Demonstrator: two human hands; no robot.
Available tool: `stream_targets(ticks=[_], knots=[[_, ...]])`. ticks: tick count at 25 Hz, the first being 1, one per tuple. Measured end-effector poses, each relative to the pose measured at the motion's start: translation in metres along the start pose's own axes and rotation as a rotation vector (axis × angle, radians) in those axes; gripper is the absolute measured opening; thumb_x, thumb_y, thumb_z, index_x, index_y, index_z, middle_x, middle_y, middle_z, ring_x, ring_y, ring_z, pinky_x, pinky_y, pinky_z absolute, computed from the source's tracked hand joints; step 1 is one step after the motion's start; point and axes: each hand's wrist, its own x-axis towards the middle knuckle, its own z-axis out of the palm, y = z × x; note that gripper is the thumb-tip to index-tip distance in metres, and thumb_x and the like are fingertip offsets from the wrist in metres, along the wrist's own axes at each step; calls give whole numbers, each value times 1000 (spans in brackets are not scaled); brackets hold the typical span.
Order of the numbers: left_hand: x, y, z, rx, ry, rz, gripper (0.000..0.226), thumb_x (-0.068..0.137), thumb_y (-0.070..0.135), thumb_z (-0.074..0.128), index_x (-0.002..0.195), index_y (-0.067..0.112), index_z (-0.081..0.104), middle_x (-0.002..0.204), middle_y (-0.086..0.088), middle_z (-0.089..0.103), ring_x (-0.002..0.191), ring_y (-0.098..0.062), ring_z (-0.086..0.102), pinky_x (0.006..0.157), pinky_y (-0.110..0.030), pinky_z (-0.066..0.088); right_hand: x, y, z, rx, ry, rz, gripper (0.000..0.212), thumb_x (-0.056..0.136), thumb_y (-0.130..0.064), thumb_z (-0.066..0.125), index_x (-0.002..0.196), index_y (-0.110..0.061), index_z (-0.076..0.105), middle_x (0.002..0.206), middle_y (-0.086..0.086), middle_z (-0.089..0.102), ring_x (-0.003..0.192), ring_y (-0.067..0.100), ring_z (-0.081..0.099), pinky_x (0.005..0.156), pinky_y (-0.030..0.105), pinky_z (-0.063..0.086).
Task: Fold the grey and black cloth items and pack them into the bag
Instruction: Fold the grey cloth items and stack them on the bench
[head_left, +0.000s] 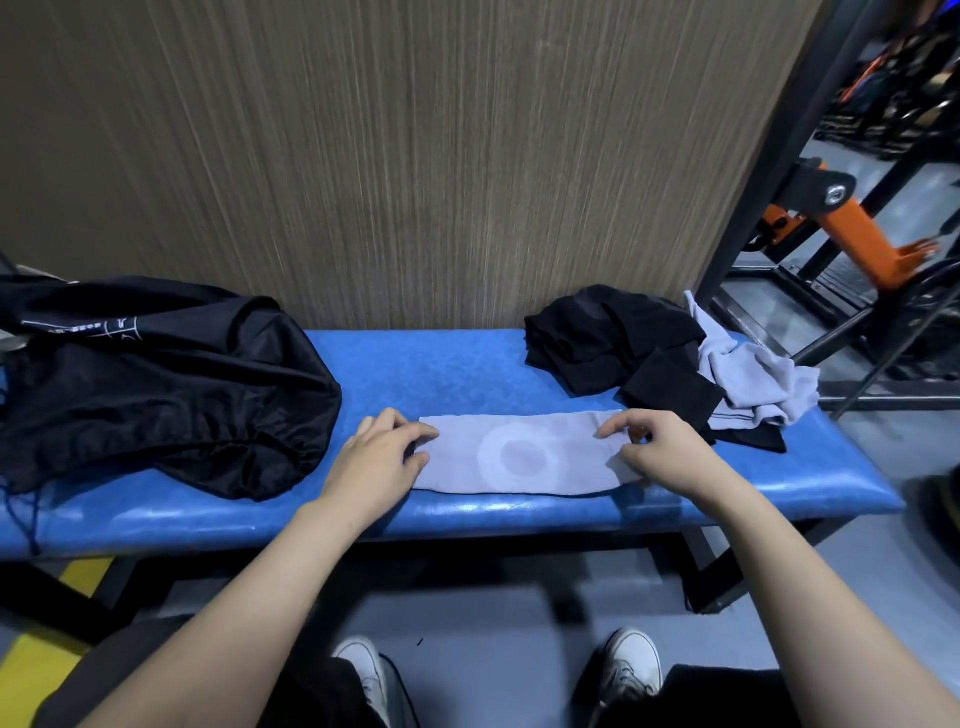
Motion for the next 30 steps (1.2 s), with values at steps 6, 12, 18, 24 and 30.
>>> stream_targets(ticks=[6,12,18,24,30], knots=[[-1,-5,-1,-37,-5,34,33,96,32,59,129,36,60,108,17,46,100,-9,37,96,-26,36,-2,-13,7,-1,-24,-14,29,83,-1,55,94,-20,73,64,-5,49,49,7,43,53,23,38],[-2,-4,-1,-42,-1,41,35,96,35,59,131,36,60,106,16,47,99,-11,39,96,-25,36,-8,-55,23,269,57,-141,37,81,3,53,95,-24,74,55,-17,42,57,9,41,56,30,42],[-3,-7,1,-57,4,23,36,96,36,59,132,38,59,97,12,44,96,-11,39,90,-26,33,-1,-97,66,269,-28,-251,35,81,4,54,102,-19,71,67,-6,44,63,10,43,65,30,41],[-1,-12,-2,-77,-3,13,34,99,29,52,132,34,60,102,9,54,107,-18,50,89,-29,34,8,-119,108,114,-122,-315,35,81,0,57,108,-18,69,69,-11,51,65,1,49,67,21,40],[-3,-12,-9,-127,21,-15,34,98,24,47,129,28,59,111,4,64,108,-23,55,95,-39,40,15,-124,130,39,-141,-356,31,82,-2,62,109,-16,66,74,-9,54,68,6,51,65,10,39]])
